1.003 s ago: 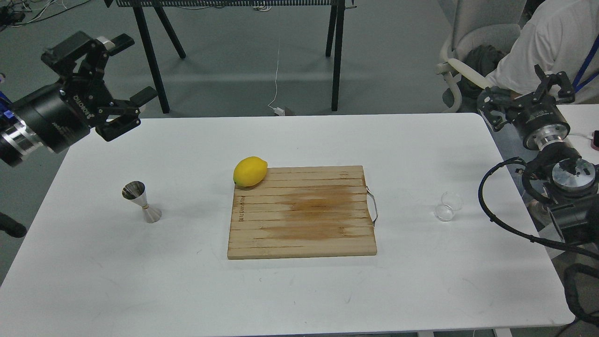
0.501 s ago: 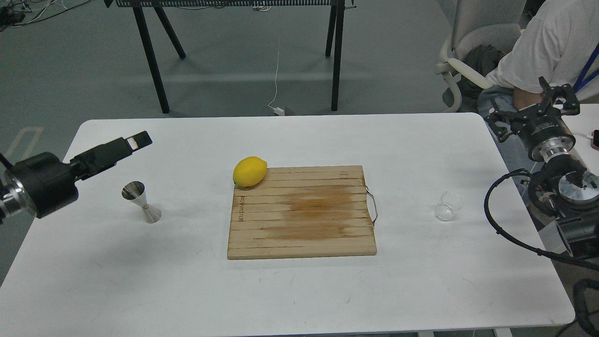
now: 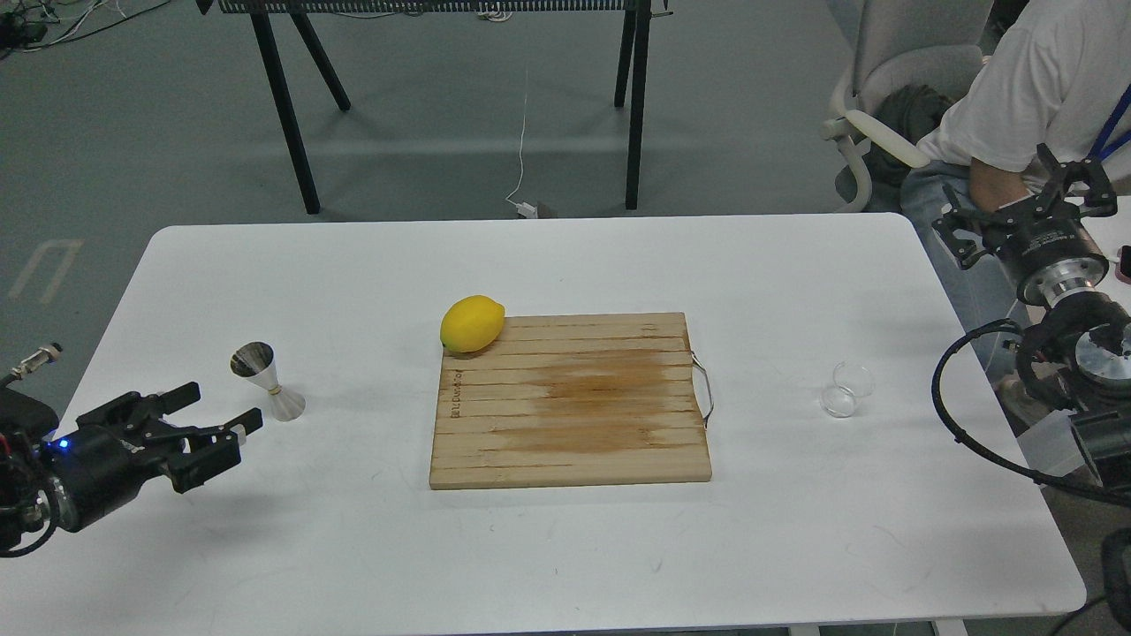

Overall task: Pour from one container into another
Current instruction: 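Close the left gripper around the metal jigger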

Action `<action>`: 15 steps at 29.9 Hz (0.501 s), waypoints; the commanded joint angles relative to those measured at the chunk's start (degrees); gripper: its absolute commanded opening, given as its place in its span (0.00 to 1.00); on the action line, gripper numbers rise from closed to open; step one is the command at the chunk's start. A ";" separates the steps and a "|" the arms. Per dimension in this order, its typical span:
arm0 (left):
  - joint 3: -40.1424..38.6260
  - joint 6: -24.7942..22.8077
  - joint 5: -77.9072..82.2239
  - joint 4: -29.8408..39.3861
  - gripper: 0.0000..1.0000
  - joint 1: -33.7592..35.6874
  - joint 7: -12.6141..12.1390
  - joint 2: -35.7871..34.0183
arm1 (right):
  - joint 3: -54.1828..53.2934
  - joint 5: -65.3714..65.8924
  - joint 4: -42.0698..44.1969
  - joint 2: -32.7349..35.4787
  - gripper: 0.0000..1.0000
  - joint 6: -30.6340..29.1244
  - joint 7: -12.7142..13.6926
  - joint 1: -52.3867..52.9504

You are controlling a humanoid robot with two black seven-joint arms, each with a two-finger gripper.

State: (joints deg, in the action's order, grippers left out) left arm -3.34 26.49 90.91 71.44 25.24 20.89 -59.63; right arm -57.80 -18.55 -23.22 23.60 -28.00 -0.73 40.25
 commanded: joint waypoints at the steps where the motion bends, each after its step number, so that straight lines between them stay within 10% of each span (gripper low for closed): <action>1: -0.44 0.32 -0.03 -7.96 0.99 -0.37 -0.93 7.49 | 0.23 0.09 0.10 0.13 1.00 0.00 0.20 0.00; 15: -2.90 1.51 -0.47 -23.61 0.93 -0.19 -2.17 19.37 | 2.16 0.18 -0.07 -0.31 1.00 0.00 0.29 2.20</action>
State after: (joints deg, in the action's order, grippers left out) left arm -5.35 28.00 90.50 50.80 24.75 18.73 -42.38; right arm -56.32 -18.36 -23.17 23.60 -28.00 -0.44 41.40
